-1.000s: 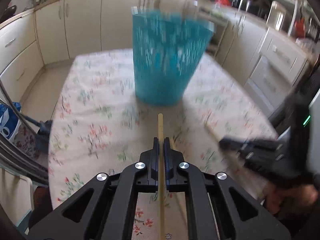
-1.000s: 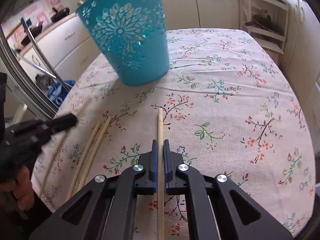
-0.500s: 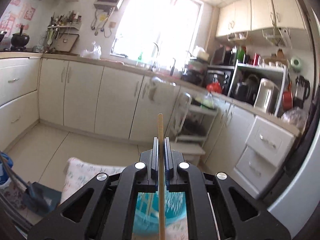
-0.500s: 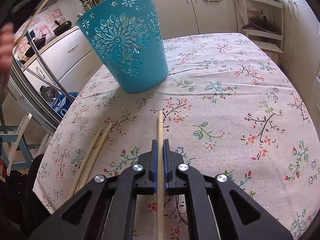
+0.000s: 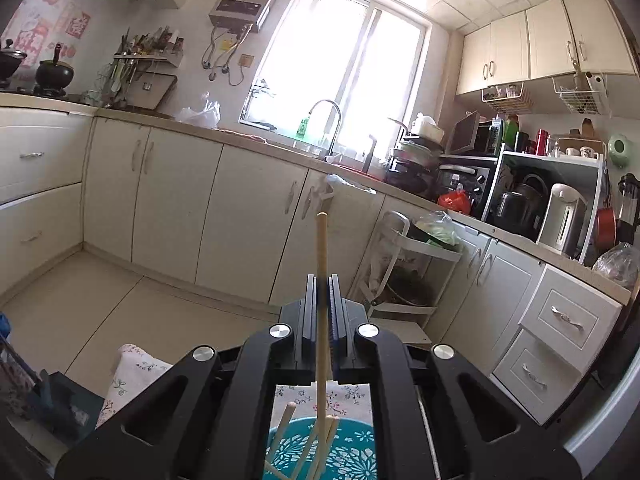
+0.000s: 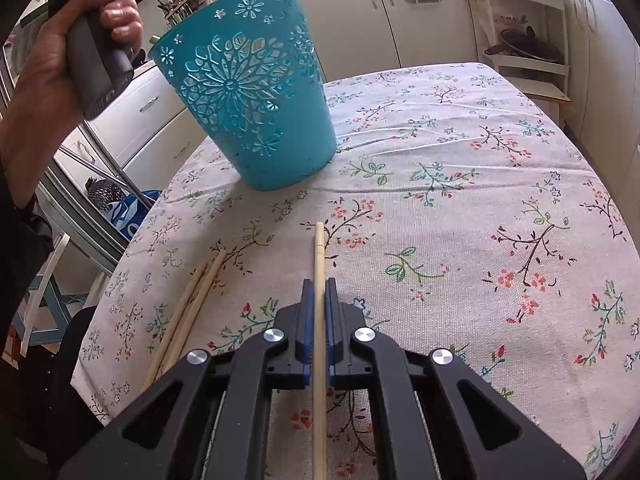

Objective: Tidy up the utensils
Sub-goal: 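Lift the left tool's chopstick over the basket and open the left tool, then carry the right tool's chopstick over the basket and open the right tool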

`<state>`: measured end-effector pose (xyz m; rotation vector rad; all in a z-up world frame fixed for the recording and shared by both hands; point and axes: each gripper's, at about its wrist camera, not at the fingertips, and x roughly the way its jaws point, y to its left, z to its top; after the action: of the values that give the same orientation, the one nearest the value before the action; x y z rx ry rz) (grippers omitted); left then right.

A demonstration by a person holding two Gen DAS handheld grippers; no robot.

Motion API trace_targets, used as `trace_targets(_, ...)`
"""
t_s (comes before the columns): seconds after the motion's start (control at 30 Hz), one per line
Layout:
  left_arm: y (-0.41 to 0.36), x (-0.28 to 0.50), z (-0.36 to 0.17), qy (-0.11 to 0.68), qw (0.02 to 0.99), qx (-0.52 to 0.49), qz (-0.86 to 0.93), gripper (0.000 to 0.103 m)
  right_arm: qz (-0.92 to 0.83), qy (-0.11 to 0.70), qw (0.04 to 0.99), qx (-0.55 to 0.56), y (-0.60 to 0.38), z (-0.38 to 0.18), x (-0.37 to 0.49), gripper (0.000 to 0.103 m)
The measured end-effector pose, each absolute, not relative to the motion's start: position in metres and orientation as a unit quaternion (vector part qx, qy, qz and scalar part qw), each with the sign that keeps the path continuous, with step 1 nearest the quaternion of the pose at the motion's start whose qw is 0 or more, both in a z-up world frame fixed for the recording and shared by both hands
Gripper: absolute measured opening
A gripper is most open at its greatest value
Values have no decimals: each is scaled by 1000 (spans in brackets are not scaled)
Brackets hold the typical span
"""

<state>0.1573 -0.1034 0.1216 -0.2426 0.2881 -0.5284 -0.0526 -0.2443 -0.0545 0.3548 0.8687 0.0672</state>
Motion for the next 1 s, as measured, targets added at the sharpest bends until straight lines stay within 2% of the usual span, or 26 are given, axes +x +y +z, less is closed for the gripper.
trace_targets(0.3,-102,142,94,192,943,-65,-264,5,32,419,891,171,-244,-54,-53,5)
trace_targets(0.37,-99,137,89,203,941,-51,-267,9,31,419,891,169,-244,-53,-53,5)
trace_targets(0.43,-91,126,86,210,941,-39,-261,32,32,421,891,165,-243,-53,-52,5)
trace_targets(0.5,-77,111,84,205,946,-35,-249,48,34,428,888,163,-243,-52,-51,5)
trace_targets(0.57,-63,95,81,202,949,-30,-239,54,35,437,883,167,-244,-51,-50,6)
trace_targets(0.73,-18,57,51,231,951,-39,-202,81,31,454,878,145,-239,-47,-49,9)
trace_targets(0.93,19,42,-31,347,918,-88,-170,83,13,464,885,44,-217,-44,-49,6)
trace_targets(1.0,25,41,-50,375,905,-110,-171,83,12,467,882,52,-218,-43,-50,6)
